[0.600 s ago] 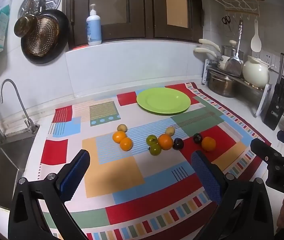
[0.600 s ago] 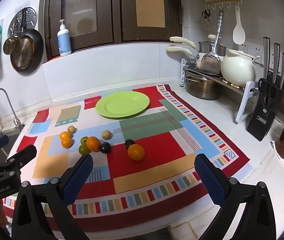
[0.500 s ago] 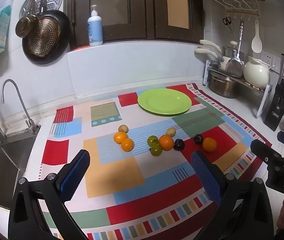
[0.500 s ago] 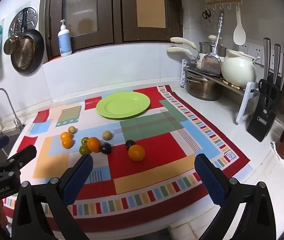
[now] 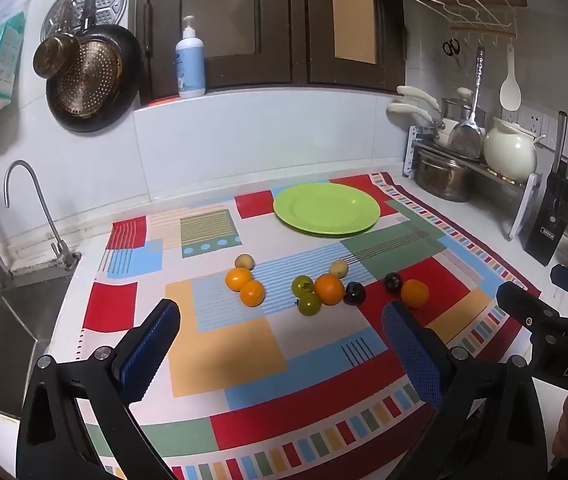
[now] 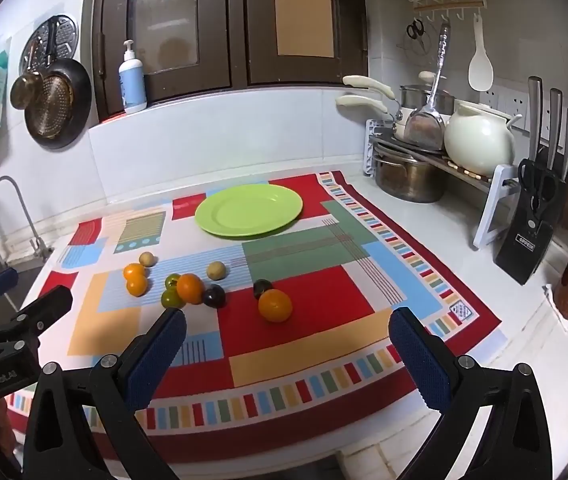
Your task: Organize fruits
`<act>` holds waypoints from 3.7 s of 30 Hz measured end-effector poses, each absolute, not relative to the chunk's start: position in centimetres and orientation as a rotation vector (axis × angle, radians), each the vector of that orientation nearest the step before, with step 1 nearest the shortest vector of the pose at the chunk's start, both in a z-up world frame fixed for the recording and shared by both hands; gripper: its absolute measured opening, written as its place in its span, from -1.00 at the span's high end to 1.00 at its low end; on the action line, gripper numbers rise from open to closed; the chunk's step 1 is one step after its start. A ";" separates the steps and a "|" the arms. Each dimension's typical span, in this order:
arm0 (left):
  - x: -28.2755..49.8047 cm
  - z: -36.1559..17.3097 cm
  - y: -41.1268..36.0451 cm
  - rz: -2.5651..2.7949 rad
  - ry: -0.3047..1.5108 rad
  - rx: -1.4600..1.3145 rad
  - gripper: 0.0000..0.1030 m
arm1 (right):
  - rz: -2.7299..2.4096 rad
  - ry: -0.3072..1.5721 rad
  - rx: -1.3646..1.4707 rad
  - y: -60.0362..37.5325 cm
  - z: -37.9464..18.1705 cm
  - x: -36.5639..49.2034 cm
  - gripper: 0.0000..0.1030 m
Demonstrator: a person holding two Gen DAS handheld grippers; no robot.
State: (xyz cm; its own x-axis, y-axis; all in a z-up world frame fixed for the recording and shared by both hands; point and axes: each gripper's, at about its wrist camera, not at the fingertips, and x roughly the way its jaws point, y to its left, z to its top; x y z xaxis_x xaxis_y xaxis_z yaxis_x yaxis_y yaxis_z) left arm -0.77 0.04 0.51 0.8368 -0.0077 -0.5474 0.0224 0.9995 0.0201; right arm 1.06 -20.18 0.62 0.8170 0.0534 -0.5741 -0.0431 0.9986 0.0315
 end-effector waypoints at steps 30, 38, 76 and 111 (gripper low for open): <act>-1.2 0.9 0.2 -0.012 0.568 0.027 -1.00 | 0.061 0.610 0.015 -20.0 0.6 0.7 -0.99; -1.2 0.9 0.2 -0.012 0.567 0.027 -1.00 | 0.061 0.610 0.016 -20.0 0.6 0.7 -0.99; -0.6 0.9 -0.1 -0.013 0.574 0.031 -1.00 | 0.063 0.622 0.017 -19.5 0.3 1.2 -0.99; 10.2 -5.2 -1.2 -0.155 0.842 0.080 -0.36 | 0.102 0.861 0.119 -20.1 -5.3 10.9 -0.64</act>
State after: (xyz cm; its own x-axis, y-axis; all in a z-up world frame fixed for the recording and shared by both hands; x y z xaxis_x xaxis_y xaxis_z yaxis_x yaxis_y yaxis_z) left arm 10.23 -1.23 -5.17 0.6558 -0.1047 -0.7476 0.1683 0.9857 0.0096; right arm 10.93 -20.07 -5.27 0.6477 0.1379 -0.7493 -0.0414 0.9884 0.1461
